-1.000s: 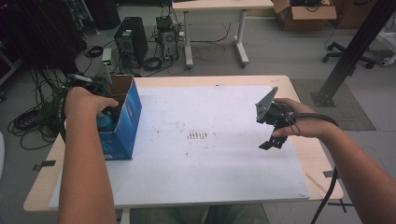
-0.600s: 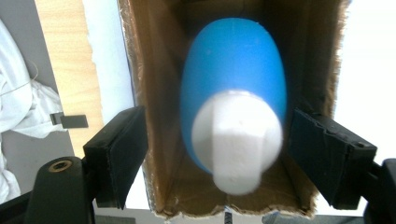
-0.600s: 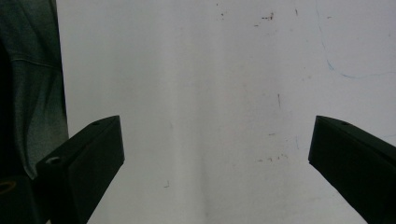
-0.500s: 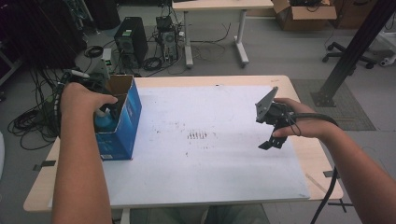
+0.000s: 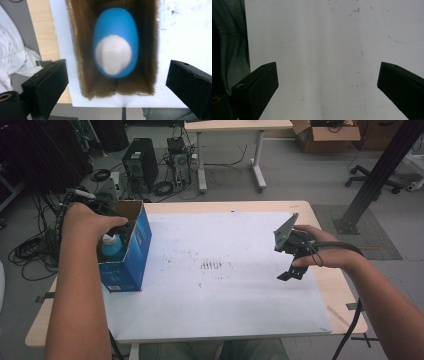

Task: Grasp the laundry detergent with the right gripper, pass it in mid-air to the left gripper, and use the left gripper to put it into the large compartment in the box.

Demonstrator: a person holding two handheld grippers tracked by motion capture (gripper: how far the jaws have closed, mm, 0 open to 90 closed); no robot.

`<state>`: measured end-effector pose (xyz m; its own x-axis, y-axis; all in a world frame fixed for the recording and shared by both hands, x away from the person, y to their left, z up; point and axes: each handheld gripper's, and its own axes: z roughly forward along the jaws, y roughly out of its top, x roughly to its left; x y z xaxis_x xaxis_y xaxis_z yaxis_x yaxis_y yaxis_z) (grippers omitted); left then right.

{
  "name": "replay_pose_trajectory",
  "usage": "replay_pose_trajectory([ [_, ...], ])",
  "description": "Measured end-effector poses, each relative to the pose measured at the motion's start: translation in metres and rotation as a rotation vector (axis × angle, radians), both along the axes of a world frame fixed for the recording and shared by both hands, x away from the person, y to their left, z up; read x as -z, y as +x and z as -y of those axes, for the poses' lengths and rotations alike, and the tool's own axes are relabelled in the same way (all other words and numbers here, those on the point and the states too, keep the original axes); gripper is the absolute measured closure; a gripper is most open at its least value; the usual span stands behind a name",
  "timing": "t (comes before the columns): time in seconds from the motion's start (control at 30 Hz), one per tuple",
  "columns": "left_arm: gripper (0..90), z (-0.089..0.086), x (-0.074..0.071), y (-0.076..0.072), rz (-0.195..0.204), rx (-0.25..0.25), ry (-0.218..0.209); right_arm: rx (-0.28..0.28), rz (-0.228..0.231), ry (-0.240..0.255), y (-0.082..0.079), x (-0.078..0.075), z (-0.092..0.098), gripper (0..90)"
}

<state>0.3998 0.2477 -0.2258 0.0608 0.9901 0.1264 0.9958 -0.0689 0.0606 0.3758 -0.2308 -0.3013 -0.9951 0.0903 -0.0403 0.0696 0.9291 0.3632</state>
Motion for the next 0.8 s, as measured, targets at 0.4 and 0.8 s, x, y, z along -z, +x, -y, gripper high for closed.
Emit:
replay_pose_trajectory([
  [0.4, 4.7, 0.029, -0.022, -0.008, 0.018, 0.147, 0.024, 0.003, 0.008, 0.002, -0.004, -0.002, 0.002, 3.6],
  [0.8, 4.7, 0.080, -0.046, -0.017, 0.035, 0.395, 0.044, 0.009, 0.013, 0.006, -0.006, -0.007, 0.006, 3.6],
])
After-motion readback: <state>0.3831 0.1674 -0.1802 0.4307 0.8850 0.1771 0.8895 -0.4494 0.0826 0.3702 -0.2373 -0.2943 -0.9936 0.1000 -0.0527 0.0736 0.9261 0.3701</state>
